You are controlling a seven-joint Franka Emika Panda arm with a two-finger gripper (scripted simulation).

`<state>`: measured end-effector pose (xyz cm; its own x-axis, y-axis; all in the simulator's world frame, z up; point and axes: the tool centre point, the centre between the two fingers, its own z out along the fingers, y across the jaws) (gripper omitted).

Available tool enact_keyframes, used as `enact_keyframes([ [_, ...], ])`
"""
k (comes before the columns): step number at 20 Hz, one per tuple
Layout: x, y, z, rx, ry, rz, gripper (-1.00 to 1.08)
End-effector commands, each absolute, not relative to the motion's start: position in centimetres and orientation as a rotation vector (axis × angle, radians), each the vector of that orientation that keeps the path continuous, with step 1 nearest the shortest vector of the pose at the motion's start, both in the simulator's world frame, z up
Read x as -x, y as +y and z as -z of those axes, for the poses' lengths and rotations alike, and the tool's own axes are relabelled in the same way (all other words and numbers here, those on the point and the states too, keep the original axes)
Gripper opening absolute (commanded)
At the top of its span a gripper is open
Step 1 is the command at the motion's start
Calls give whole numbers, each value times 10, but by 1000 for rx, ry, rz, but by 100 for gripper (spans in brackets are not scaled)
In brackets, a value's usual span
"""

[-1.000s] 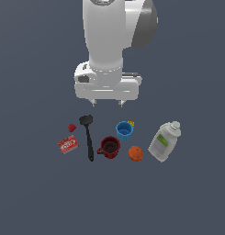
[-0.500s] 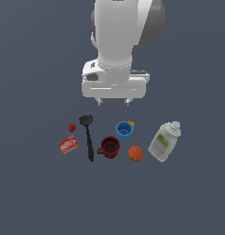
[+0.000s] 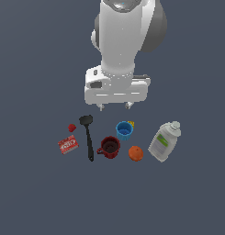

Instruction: Pick up a designated object from a clutter of objects.

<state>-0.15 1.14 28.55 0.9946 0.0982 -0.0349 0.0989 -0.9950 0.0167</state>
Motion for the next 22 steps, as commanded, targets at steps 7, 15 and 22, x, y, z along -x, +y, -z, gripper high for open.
enact_keyframes([
  [7, -16, 24, -259, -3074, 484, 53, 100],
  [15, -35, 41, -227, -2984, 865, 52, 100],
  [22, -49, 58, -197, -2872, 1190, 49, 100],
])
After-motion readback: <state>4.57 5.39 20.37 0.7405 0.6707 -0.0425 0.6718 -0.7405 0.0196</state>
